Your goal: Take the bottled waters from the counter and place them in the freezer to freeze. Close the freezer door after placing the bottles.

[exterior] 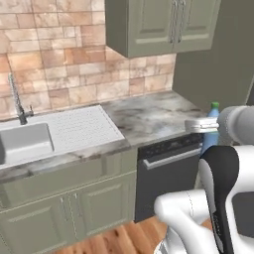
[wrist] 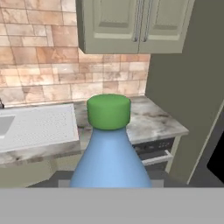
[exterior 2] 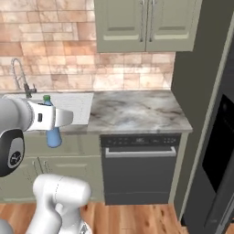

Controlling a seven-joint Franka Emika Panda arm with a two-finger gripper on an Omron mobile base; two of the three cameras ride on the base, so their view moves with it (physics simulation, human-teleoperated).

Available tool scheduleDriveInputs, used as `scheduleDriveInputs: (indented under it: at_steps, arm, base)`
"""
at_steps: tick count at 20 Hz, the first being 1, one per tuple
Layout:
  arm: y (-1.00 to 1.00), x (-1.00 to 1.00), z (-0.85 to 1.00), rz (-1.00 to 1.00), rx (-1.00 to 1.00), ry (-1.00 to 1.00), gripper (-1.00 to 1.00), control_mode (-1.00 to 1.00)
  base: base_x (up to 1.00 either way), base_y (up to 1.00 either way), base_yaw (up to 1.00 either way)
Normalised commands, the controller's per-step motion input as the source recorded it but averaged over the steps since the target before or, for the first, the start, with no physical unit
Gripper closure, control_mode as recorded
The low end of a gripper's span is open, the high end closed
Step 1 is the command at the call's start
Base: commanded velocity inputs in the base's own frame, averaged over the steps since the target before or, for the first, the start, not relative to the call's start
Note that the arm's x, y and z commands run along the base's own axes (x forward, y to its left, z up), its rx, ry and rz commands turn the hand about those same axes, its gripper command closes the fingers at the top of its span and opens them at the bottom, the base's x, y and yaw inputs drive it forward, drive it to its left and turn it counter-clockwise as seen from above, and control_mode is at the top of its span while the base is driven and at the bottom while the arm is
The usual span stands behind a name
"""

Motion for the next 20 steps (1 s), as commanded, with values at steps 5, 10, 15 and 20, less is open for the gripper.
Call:
scheduleDriveInputs:
  at_steps: [5, 10, 15, 20]
  arm:
    - [0.00, 0.00, 0.00, 0.00, 0.00, 0.00, 1.00, 1.00]
    - [0.00, 0.00, 0.00, 0.00, 0.00, 0.00, 1.00, 1.00]
    - [0.00, 0.00, 0.00, 0.00, 0.00, 0.00, 1.00, 1.00]
    - [0.00, 0.00, 0.00, 0.00, 0.00, 0.00, 1.00, 1.00]
  base:
    - [-0.32, 0.00, -0.38]
    - [-0.29, 0.00, -0.44]
    - [-0.10, -0.06, -0.49]
    - [-0.13, -0.04, -0.50]
